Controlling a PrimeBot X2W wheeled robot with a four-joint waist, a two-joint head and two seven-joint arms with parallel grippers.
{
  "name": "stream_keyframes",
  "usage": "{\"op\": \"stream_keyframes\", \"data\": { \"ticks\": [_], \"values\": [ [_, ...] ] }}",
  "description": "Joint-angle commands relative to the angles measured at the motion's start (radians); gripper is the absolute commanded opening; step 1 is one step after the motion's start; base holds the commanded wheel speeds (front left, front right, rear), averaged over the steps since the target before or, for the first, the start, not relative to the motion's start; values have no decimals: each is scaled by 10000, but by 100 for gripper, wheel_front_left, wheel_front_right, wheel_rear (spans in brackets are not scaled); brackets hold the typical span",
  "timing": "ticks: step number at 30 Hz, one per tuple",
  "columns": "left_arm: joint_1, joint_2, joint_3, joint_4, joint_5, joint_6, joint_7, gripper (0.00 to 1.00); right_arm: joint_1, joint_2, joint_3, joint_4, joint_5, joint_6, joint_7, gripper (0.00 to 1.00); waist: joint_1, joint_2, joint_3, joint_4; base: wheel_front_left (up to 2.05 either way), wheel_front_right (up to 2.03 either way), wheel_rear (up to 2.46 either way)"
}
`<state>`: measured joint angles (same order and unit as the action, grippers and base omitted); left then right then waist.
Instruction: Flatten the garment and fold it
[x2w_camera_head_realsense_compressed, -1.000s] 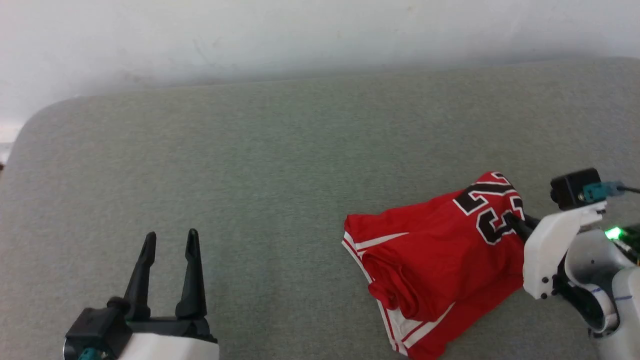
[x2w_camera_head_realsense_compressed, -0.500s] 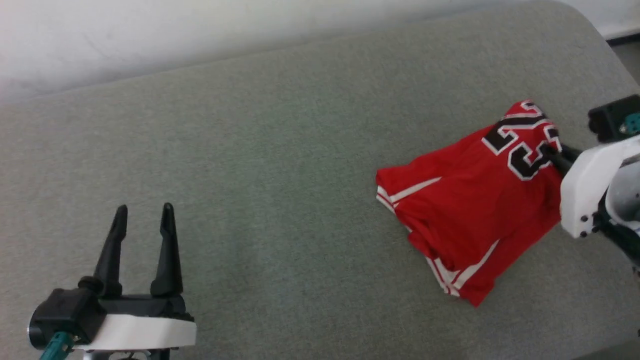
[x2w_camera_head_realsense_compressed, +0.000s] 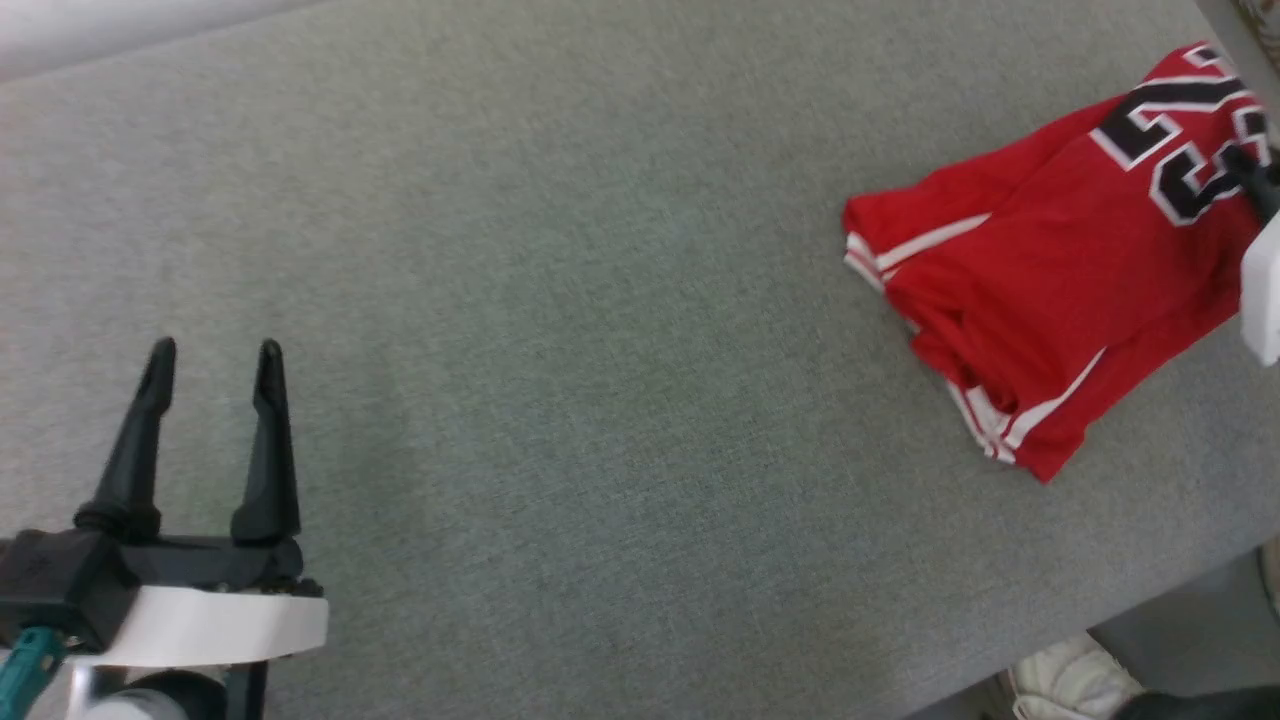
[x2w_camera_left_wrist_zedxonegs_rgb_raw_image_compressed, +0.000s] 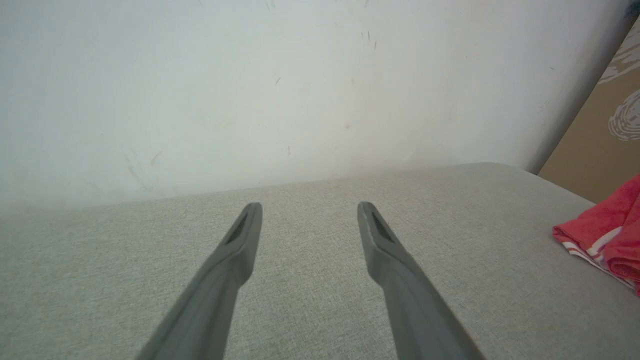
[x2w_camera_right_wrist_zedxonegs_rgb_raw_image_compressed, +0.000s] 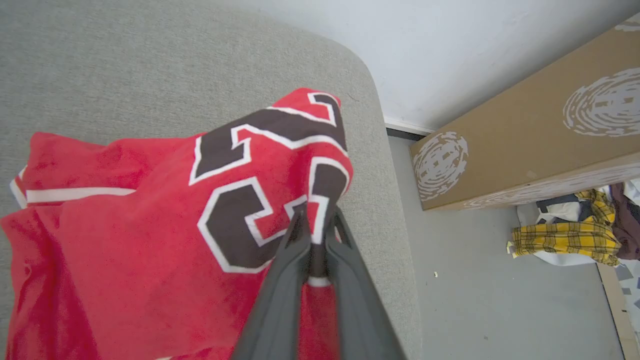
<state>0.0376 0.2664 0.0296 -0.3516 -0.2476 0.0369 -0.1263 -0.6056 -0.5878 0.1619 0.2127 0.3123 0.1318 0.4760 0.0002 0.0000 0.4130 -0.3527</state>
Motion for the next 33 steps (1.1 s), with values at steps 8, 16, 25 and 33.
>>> {"op": "stream_keyframes", "data": {
  "ticks": [8,16,25,33],
  "values": [
    [-216,562,390,-692,157,67,410,100,-791,-116,-174,810,-574,-11,-740,0,-2,0,1397,-714,0,0,0],
    [-389,1047,676,-1480,300,82,845,100,-1361,-419,-604,1661,-1470,-11,-1760,0,-2,0,2188,-842,0,0,0],
    [-424,1447,935,-2161,471,125,1216,100,-1998,-424,-1178,2693,-2454,-11,-2888,0,-2,0,2881,-984,0,0,0],
    [-477,1579,882,-2413,555,141,1401,100,-2337,44,-1624,3732,-2964,-11,-3414,0,-2,0,3183,-1021,0,0,0]
  ]
}}
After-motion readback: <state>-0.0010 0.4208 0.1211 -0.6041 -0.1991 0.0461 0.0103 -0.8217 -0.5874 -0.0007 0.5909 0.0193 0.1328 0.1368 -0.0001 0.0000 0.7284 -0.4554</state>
